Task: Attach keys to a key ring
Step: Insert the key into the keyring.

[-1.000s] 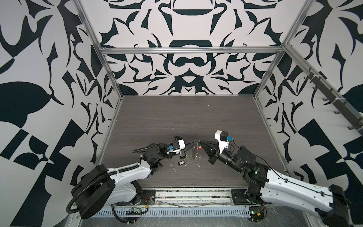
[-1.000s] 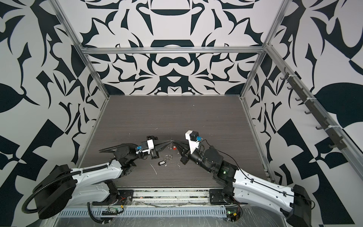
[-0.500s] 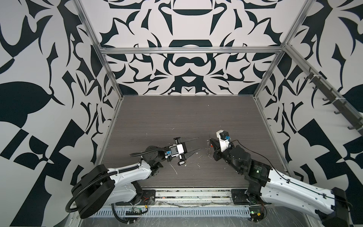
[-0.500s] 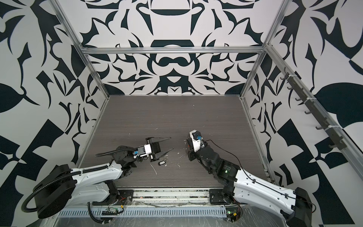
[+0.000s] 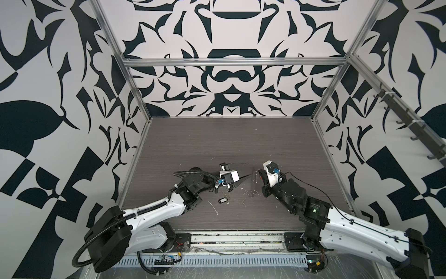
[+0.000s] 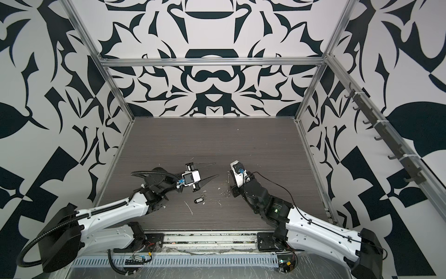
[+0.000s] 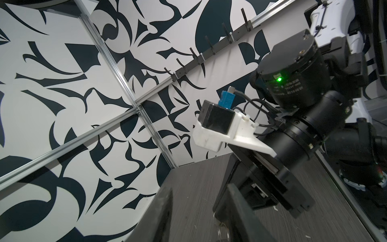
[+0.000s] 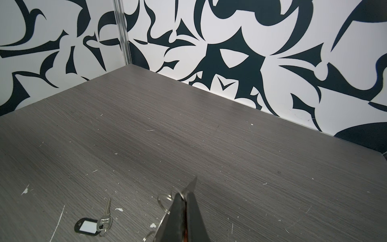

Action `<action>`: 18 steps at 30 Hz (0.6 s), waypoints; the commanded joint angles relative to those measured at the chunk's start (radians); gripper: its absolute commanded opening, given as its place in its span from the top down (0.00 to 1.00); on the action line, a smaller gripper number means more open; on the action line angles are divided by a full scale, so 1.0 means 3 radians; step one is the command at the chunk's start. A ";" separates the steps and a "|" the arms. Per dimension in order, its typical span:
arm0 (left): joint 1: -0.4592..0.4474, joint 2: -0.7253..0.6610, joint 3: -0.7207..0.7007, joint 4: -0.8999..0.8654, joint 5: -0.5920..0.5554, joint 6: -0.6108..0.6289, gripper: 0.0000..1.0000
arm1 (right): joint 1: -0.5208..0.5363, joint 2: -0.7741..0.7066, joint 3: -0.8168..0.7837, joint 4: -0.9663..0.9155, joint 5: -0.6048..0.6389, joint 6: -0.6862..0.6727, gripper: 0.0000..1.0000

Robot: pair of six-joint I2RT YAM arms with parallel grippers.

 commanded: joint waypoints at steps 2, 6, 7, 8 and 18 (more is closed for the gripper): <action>-0.0003 0.0070 0.0238 -0.0504 -0.0126 0.0093 0.56 | 0.0004 -0.0202 -0.0021 0.0238 0.0078 -0.0050 1.00; -0.0004 0.0178 0.0432 -0.0806 -0.0094 0.0085 0.56 | 0.0004 -0.0335 -0.0123 0.0325 0.0079 -0.0095 1.00; -0.0004 0.0212 0.0500 -0.0912 -0.0089 0.0085 0.56 | 0.0004 -0.0361 -0.0161 0.0367 0.0091 -0.0111 1.00; -0.0004 0.0237 0.0554 -0.0995 -0.0074 0.0086 0.56 | 0.0004 -0.0387 -0.0183 0.0407 0.0098 -0.0125 1.00; -0.0003 0.0506 0.0835 -0.1398 -0.0136 0.0122 0.46 | 0.0008 -0.0497 -0.0305 0.0625 0.0286 -0.0025 1.00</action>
